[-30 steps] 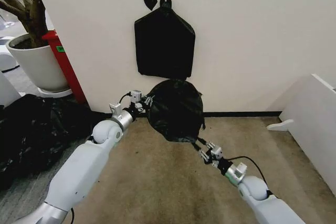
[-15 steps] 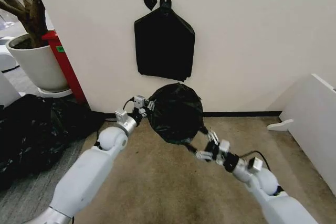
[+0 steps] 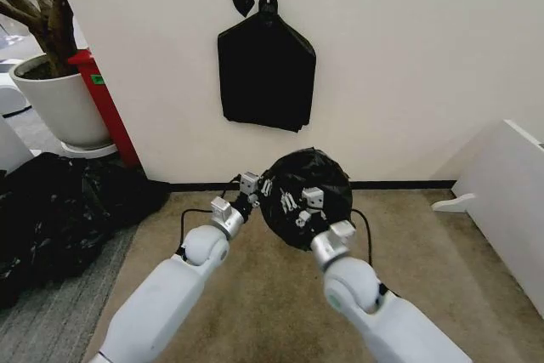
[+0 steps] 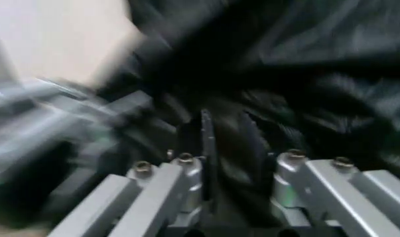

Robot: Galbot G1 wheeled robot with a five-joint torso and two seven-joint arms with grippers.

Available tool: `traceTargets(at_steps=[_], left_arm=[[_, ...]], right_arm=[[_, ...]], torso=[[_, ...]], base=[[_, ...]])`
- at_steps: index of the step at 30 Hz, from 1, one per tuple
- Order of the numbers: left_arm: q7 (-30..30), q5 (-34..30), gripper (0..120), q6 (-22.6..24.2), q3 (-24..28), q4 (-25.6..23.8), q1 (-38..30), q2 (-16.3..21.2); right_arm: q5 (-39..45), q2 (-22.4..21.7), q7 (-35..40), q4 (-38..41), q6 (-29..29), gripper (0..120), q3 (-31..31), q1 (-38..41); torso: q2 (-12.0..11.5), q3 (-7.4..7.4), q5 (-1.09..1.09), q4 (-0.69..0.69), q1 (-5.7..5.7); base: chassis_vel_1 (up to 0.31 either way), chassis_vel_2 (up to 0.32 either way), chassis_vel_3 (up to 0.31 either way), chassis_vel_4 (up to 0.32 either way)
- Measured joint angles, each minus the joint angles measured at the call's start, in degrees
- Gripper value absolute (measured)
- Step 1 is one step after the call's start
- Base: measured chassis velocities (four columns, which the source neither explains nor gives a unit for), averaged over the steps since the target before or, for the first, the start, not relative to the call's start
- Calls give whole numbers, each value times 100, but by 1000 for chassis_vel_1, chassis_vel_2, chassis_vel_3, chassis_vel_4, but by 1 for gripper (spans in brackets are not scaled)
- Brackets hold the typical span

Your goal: Place the garbage bag over the trash bin.

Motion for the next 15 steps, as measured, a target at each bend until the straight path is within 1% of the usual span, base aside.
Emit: traceTargets(at_steps=[1, 2, 4, 8, 9, 15], left_arm=[[0, 25, 4, -10, -1, -11, 15, 4], [0, 25, 4, -10, -1, -11, 15, 4], [-7, 88, 4, -38, -20, -33, 64, 36], [-12, 134, 4, -63, -46, -80, 135, 95], [-12, 134, 4, -63, -46, -80, 135, 95], [-23, 173, 4, -65, -48, -123, 168, 116]], right_arm=[[53, 42, 180, -47, -172, 7, -43, 81], [53, 42, 180, -47, -172, 7, -43, 81], [147, 133, 536, -183, -575, 0, -109, 261], [118, 166, 753, -454, -1024, 0, -126, 421], [118, 166, 753, -454, -1024, 0, -126, 421], [140, 161, 860, -921, -1440, 0, -47, 668]], torso=[[0, 0, 0, 0, 0], [0, 0, 0, 0, 0], [0, 0, 0, 1, 0], [0, 0, 0, 0, 0], [0, 0, 0, 0, 0], [0, 0, 0, 0, 0]], base=[[0, 0, 0, 0], [0, 0, 0, 0], [0, 0, 0, 0], [0, 0, 0, 0], [0, 0, 0, 0], [0, 0, 0, 0]])
